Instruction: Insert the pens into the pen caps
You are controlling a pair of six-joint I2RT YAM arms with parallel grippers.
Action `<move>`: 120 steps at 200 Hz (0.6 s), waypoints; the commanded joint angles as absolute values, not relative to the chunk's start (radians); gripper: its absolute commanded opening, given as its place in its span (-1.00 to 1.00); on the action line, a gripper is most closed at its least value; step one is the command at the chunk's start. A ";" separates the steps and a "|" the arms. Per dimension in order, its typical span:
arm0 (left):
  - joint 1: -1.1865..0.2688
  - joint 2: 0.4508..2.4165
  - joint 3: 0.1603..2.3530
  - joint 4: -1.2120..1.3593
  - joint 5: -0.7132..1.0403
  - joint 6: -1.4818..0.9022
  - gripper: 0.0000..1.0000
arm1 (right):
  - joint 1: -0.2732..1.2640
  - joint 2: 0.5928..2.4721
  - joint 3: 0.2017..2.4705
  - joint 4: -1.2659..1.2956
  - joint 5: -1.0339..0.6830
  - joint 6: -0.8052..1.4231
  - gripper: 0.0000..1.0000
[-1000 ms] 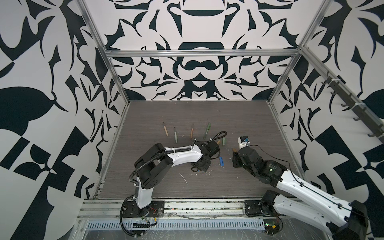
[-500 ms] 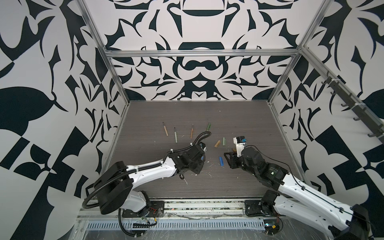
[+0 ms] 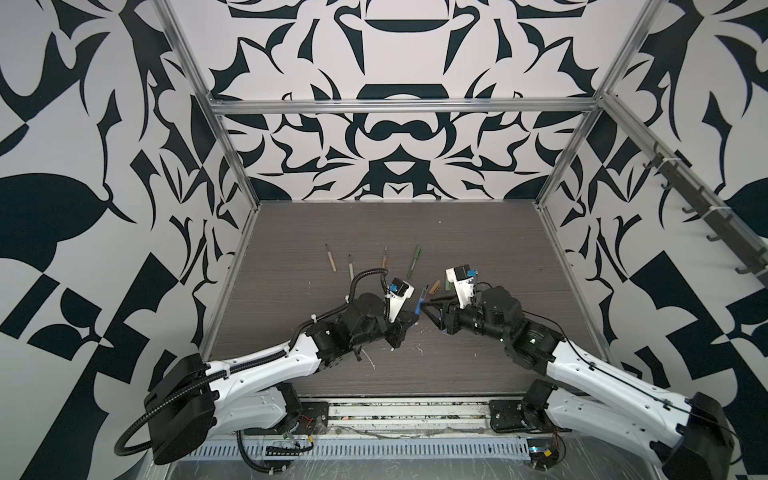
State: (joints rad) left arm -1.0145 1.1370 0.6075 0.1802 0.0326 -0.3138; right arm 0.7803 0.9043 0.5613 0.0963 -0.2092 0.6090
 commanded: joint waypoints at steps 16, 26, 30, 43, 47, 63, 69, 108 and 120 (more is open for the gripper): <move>-1.011 1.106 0.612 0.204 0.084 -0.309 -0.97 | 0.779 0.940 0.597 0.216 -0.220 0.636 -0.08; -1.011 1.101 0.614 0.201 0.086 -0.307 -0.98 | 0.778 0.957 0.606 0.221 -0.225 0.638 -0.16; -1.011 1.098 0.614 0.200 0.090 -0.307 -0.98 | 0.779 0.964 0.607 0.226 -0.229 0.641 -0.19; -1.011 1.093 0.614 0.200 0.095 -0.305 -0.98 | 0.779 0.981 0.611 0.245 -0.247 0.648 -0.43; -1.011 1.093 0.613 0.200 0.096 -0.304 -0.98 | 0.779 0.985 0.610 0.252 -0.251 0.652 -0.52; -1.011 1.096 0.614 0.197 0.098 -0.306 -0.77 | 0.779 0.992 0.609 0.265 -0.261 0.664 -0.91; -1.010 1.097 0.613 0.196 0.099 -0.314 -0.46 | 0.779 0.990 0.608 0.265 -0.260 0.666 -1.00; -0.967 1.095 0.570 0.268 0.166 -0.384 0.02 | 0.779 0.977 0.591 0.264 -0.261 0.680 -1.00; -0.951 1.094 0.564 0.282 0.185 -0.395 -0.05 | 0.779 0.979 0.585 0.271 -0.270 0.688 -1.00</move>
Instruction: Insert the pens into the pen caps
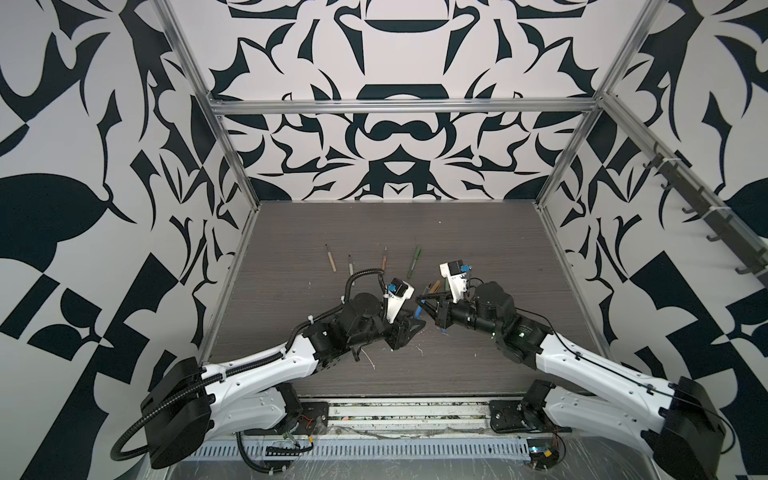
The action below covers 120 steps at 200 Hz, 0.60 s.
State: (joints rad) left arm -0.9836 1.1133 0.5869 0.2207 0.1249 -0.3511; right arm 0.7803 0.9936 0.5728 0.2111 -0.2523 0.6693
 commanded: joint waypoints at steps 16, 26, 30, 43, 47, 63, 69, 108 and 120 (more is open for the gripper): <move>-0.945 1.101 0.570 0.282 0.197 -0.396 -0.18 | 0.779 0.986 0.580 0.286 -0.283 0.696 -1.00; -0.946 1.109 0.579 0.276 0.206 -0.395 -0.26 | 0.779 0.989 0.579 0.295 -0.291 0.701 -1.00; -0.946 1.113 0.581 0.273 0.212 -0.394 -0.28 | 0.779 0.990 0.578 0.296 -0.293 0.701 -1.00; -0.944 1.125 0.589 0.269 0.225 -0.395 -0.33 | 0.781 0.991 0.576 0.300 -0.296 0.706 -1.00; -0.944 1.128 0.590 0.271 0.228 -0.396 -0.34 | 0.781 0.992 0.575 0.302 -0.296 0.706 -1.00; -0.943 1.142 0.591 0.276 0.240 -0.399 -0.36 | 0.780 0.992 0.571 0.308 -0.302 0.708 -1.00; -0.943 1.147 0.593 0.278 0.243 -0.402 -0.37 | 0.782 0.992 0.569 0.311 -0.302 0.709 -1.00; -0.943 1.144 0.594 0.286 0.244 -0.404 -0.62 | 0.785 1.006 0.563 0.311 -0.302 0.715 -1.00; -0.944 1.142 0.594 0.286 0.235 -0.406 -0.69 | 0.787 1.015 0.561 0.320 -0.308 0.719 -1.00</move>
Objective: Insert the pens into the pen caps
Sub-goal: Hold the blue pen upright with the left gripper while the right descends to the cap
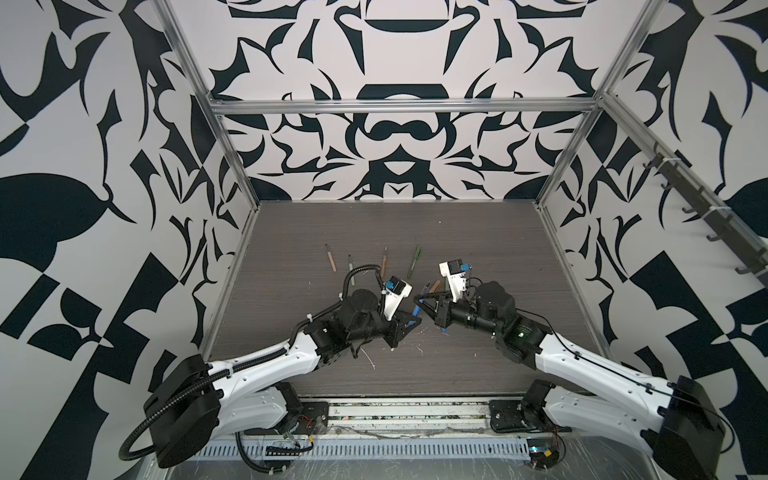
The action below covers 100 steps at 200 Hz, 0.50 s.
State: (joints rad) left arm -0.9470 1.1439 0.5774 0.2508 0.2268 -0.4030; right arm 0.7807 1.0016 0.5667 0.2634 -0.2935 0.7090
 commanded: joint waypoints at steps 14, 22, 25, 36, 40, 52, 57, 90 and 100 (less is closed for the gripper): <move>-0.943 1.138 0.591 0.287 0.230 -0.407 -0.73 | 0.791 1.021 0.555 0.327 -0.310 0.721 -1.00; -0.943 1.138 0.591 0.288 0.226 -0.408 -0.76 | 0.792 1.022 0.554 0.328 -0.308 0.723 -1.00; -0.944 1.138 0.591 0.287 0.225 -0.408 -0.77 | 0.793 1.020 0.554 0.327 -0.308 0.723 -1.00; -0.943 1.134 0.592 0.275 0.203 -0.400 -0.81 | 0.792 1.012 0.556 0.314 -0.307 0.722 -0.67; -0.943 1.134 0.594 0.266 0.189 -0.398 -0.81 | 0.792 1.005 0.558 0.304 -0.302 0.720 -0.54; -0.944 1.122 0.592 0.233 0.134 -0.379 -0.82 | 0.793 0.970 0.568 0.243 -0.270 0.704 -0.35; -0.943 1.115 0.589 0.222 0.101 -0.377 -0.82 | 0.793 0.949 0.574 0.204 -0.251 0.697 -0.30; -0.934 1.028 0.517 0.228 -0.081 -0.373 -0.82 | 0.793 0.834 0.637 -0.152 -0.027 0.632 -0.22; -0.934 0.996 0.488 0.249 -0.112 -0.374 -0.82 | 0.792 0.828 0.651 -0.263 0.049 0.617 -0.21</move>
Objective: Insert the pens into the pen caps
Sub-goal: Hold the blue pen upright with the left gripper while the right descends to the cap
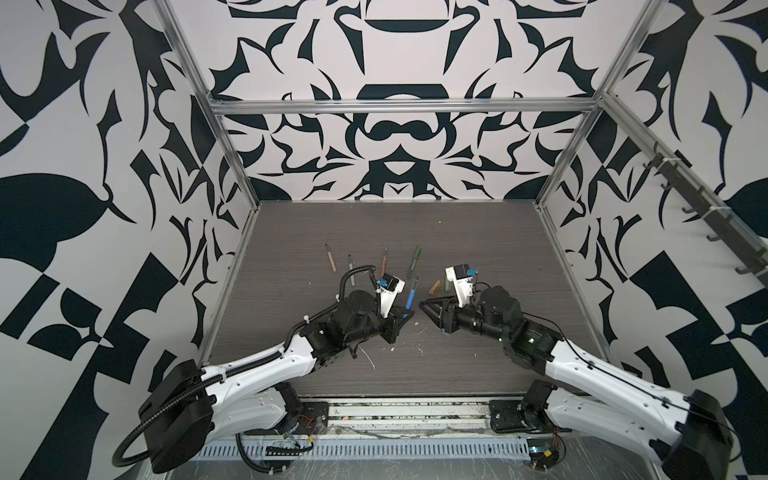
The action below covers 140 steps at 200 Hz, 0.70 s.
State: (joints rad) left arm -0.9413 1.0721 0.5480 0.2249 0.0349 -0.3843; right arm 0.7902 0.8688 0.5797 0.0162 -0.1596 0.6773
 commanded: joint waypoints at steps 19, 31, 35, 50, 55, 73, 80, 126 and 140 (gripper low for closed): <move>-0.934 0.950 0.452 0.285 -0.106 -0.368 -0.81 | 0.790 0.883 0.680 -0.423 0.133 0.594 -0.20; -0.934 0.936 0.449 0.291 -0.072 -0.362 -0.81 | 0.790 0.957 0.700 -0.479 0.132 0.575 -0.20; -0.934 0.932 0.450 0.295 -0.052 -0.358 -0.81 | 0.790 0.982 0.709 -0.492 0.128 0.568 -0.20; -0.934 0.933 0.452 0.324 0.024 -0.360 -0.81 | 0.790 1.074 0.735 -0.516 0.124 0.537 -0.20; -0.934 0.934 0.456 0.337 0.054 -0.363 -0.81 | 0.790 1.103 0.745 -0.522 0.132 0.526 -0.20; -0.934 0.950 0.508 0.323 0.131 -0.352 -0.81 | 0.790 1.213 0.783 -0.526 0.144 0.488 -0.17; -0.934 0.961 0.535 0.292 0.137 -0.340 -0.82 | 0.790 1.257 0.796 -0.526 0.150 0.478 -0.16; -0.934 0.988 0.564 0.304 0.181 -0.371 -0.83 | 0.792 1.434 0.827 -0.506 0.169 0.442 -0.11; -0.935 0.977 0.540 0.328 0.179 -0.392 -0.83 | 0.792 1.452 0.816 -0.483 0.169 0.438 -0.10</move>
